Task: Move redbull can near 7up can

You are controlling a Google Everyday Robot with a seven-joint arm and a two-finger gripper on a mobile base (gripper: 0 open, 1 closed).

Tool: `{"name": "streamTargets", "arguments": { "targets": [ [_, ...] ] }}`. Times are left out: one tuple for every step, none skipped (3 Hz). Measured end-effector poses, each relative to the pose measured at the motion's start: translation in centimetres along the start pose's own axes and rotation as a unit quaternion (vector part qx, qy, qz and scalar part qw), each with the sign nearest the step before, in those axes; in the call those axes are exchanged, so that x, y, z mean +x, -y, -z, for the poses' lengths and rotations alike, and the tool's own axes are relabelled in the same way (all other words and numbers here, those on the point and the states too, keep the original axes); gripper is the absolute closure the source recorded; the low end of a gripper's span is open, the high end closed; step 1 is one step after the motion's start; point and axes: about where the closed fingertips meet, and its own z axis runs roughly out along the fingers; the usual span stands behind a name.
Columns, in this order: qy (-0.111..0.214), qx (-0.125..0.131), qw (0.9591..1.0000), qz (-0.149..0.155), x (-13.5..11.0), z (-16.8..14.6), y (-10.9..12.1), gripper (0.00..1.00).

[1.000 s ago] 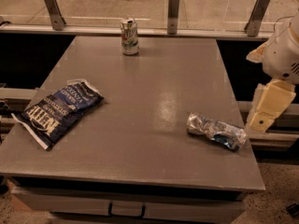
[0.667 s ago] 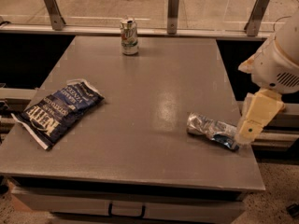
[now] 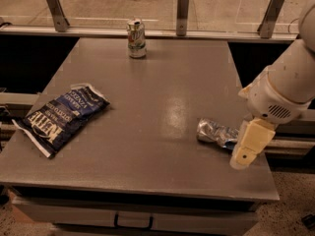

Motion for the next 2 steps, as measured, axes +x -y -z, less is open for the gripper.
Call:
{"name": "streamTargets", "arguments": {
  "targets": [
    [0.008,-0.012,0.9999,-0.006,0.0,-2.3,-0.2,0.18],
    [0.013,-0.026,0.9995,-0.011,0.0,-3.8,-0.7,0.41]
  ]
}}
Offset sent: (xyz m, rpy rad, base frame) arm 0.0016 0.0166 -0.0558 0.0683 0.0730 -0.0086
